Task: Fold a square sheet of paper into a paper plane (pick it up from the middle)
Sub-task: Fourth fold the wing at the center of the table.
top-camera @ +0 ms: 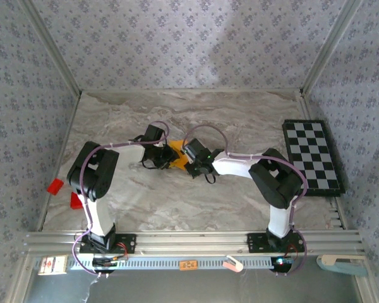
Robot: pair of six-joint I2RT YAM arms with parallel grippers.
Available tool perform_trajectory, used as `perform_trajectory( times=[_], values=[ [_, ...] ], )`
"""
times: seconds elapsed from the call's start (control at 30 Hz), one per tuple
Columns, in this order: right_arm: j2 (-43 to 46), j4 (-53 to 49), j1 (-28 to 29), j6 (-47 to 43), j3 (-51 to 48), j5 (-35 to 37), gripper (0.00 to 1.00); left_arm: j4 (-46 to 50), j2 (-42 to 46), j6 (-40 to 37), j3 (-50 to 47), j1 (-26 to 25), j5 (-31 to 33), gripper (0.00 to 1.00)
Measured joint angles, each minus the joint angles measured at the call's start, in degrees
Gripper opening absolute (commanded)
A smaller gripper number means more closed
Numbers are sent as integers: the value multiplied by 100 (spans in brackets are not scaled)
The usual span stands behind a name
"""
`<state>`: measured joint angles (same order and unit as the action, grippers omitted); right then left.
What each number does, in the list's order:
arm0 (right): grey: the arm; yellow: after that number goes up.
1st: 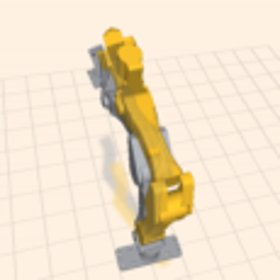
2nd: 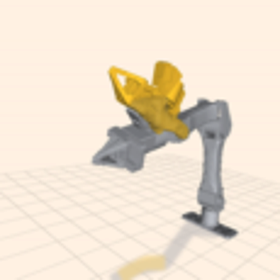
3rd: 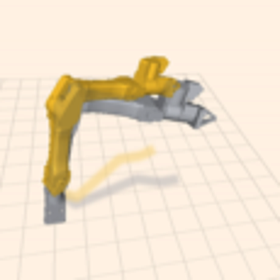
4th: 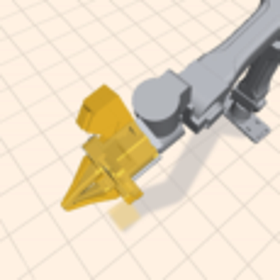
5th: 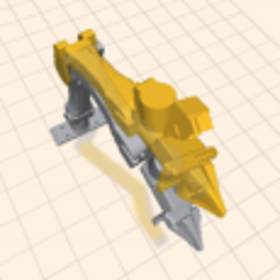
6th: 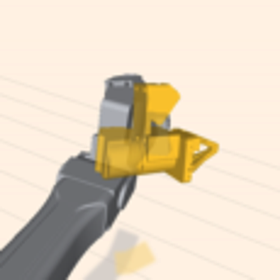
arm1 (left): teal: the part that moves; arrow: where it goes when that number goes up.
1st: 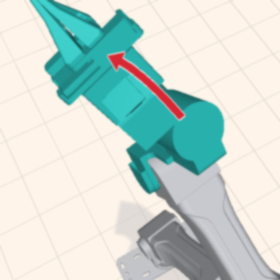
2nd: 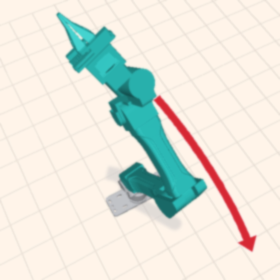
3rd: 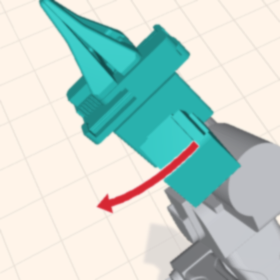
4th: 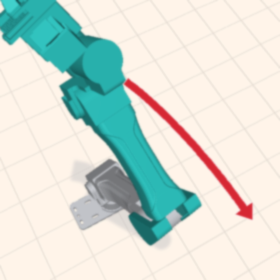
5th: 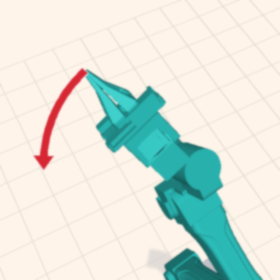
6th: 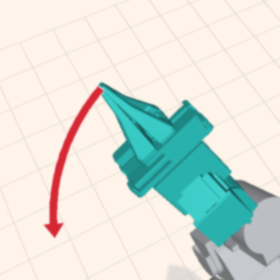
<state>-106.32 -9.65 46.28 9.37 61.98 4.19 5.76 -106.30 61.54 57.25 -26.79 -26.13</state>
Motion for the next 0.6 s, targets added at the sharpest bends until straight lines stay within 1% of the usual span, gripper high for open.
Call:
perform_trajectory(
  times=[0.3,0.4,0.6],
  values=[
    [0,-2,-76,0,0,-304,12,44,2,-2,17,0,4,22],
    [0,0,-175,7,0,-557,11,116,15,-26,46,0,28,22],
    [-4,42,-428,122,-33,-1207,11,337,258,-184,46,2,201,27]
  ],
)
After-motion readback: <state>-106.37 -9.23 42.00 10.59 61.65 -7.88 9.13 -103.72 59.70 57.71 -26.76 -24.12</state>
